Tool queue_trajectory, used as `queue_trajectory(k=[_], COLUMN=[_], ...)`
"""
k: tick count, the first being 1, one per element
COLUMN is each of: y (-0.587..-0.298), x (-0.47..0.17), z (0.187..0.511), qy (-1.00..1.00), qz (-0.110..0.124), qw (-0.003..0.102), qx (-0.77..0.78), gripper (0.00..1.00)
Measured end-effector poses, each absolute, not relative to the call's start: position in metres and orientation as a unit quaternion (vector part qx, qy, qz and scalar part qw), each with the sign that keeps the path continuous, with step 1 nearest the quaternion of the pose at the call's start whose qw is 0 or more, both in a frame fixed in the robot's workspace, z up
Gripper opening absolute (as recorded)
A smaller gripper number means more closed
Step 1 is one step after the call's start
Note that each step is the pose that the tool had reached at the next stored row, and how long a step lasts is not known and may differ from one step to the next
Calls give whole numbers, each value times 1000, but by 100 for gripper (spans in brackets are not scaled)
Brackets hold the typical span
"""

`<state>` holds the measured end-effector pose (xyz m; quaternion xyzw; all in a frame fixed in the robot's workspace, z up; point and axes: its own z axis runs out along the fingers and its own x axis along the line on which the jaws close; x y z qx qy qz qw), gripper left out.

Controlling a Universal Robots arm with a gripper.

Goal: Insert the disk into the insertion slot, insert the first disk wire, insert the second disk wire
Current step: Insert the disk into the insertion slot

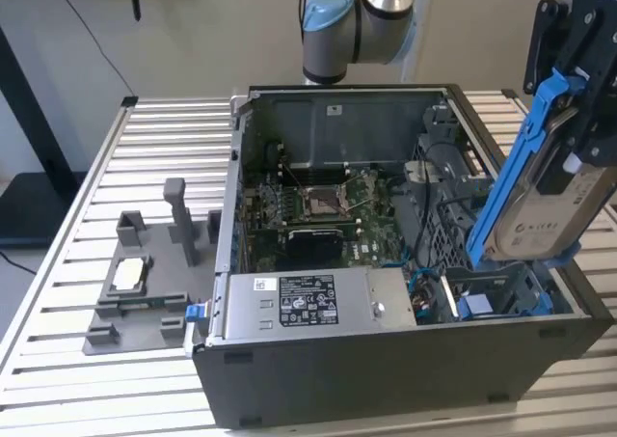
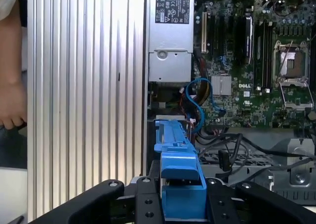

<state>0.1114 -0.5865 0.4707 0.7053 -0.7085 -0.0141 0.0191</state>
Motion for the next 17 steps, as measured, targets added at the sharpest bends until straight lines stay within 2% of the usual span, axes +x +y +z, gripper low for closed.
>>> queue_trajectory(k=[17], y=[-587], x=[112], z=[453], qy=[-705], qz=[-14], qw=[19], qx=[709], gripper=[33])
